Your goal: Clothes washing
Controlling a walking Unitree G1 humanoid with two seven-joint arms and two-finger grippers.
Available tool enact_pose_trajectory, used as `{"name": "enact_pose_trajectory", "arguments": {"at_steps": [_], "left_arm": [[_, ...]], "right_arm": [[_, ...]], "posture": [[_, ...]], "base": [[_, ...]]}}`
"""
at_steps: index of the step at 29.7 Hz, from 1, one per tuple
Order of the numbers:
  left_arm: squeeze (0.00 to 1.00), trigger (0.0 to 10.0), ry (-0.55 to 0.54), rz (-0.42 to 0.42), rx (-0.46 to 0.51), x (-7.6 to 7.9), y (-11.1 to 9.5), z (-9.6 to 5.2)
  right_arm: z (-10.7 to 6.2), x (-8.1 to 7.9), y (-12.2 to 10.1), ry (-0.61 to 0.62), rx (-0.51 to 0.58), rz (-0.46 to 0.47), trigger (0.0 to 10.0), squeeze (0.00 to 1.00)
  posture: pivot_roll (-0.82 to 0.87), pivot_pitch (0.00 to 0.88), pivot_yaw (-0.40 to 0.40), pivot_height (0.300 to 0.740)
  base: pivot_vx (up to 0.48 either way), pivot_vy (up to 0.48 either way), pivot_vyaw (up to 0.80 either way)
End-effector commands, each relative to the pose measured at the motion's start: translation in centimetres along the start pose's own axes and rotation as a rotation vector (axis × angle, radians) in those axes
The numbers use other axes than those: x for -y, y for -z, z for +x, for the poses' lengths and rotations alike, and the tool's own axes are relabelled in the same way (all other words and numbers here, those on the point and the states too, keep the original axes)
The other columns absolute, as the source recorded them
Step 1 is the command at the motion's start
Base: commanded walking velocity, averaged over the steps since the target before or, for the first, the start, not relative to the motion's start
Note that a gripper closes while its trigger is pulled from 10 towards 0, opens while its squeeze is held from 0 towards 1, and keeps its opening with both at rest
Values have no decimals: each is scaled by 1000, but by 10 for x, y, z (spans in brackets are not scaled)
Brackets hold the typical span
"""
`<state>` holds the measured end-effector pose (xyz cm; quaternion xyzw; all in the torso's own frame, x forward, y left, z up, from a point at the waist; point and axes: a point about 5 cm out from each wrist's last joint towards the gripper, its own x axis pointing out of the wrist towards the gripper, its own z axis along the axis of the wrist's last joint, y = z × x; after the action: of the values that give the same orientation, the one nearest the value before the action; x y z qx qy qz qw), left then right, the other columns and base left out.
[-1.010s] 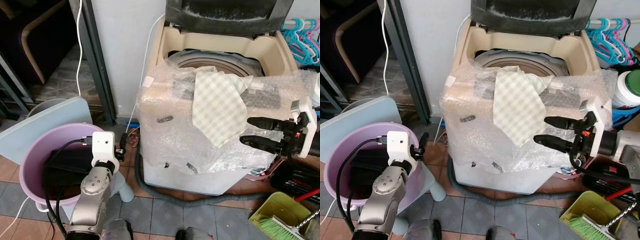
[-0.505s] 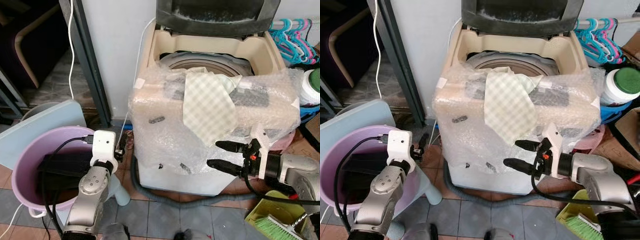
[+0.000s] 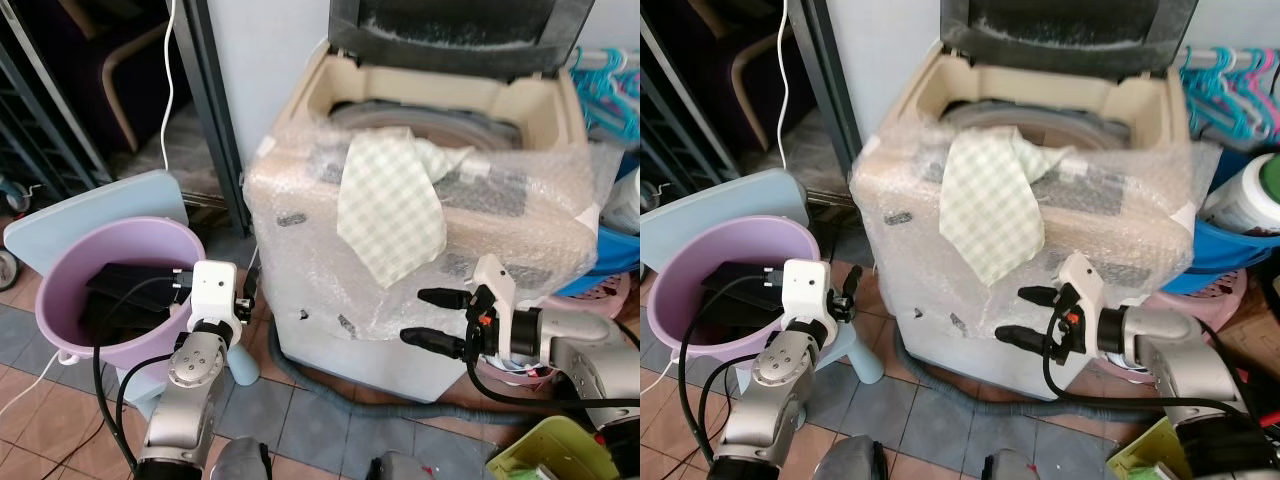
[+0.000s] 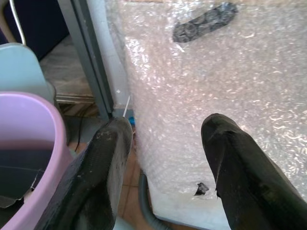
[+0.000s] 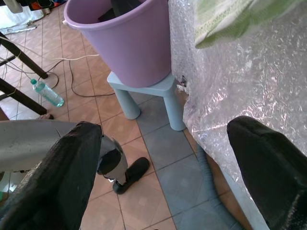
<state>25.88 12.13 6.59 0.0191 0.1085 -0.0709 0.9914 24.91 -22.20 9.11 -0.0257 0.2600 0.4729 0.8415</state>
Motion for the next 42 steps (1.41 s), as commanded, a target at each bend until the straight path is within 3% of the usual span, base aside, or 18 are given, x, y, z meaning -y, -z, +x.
{"name": "enact_pose_trajectory", "arguments": {"at_steps": [1,9,13,17,18,20,27,30,32,33,36,38,42], "left_arm": [[0,10000,-25,22,1,-8,-2,1],[0,10000,-12,35,-10,-7,0,3],[0,10000,-4,46,-18,-6,-1,5],[0,10000,-1,47,-16,-6,-2,4],[0,10000,-10,49,-15,-8,-4,1],[0,10000,-26,51,-17,-12,-4,-2],[0,10000,-54,61,-41,-23,2,-12],[0,10000,-55,60,-43,-23,2,-11],[0,10000,-47,58,-41,-20,1,-10],[0,10000,-41,57,-42,-18,0,-9],[0,10000,-38,58,-45,-19,0,-9],[0,10000,-36,59,-47,-19,0,-9],[0,10000,-31,64,-52,-19,0,-8]], "right_arm": [[4,0,-5,-9,3,-34,10000,0],[23,6,-11,-18,24,-23,10000,0],[53,13,-29,49,135,11,10000,0],[68,19,-40,130,201,74,10000,0],[77,22,-48,174,260,152,10000,0],[84,21,-50,189,289,205,10000,0],[90,9,-37,125,261,243,10000,0],[90,12,-32,139,260,276,10000,0],[87,6,-24,77,230,287,10000,0],[82,-5,-18,-34,213,297,10000,0],[78,-12,-12,-92,182,285,10000,0],[78,-9,-6,-62,155,275,10000,0],[79,13,0,135,117,270,10000,0]], "posture": [[-64,49,21,740],[-57,41,25,740],[-41,39,28,740],[-18,46,19,740],[5,56,16,740],[20,66,16,740],[25,75,17,740],[24,75,17,740],[20,75,21,740],[18,74,23,740],[15,74,26,740],[13,71,26,740],[17,69,29,740]], "base": [[0,0,0],[0,0,0],[0,0,0],[0,0,0],[0,0,0],[0,0,0],[0,0,0],[0,0,0],[0,0,0],[0,0,0],[0,0,0],[0,0,0],[0,0,0]]}}
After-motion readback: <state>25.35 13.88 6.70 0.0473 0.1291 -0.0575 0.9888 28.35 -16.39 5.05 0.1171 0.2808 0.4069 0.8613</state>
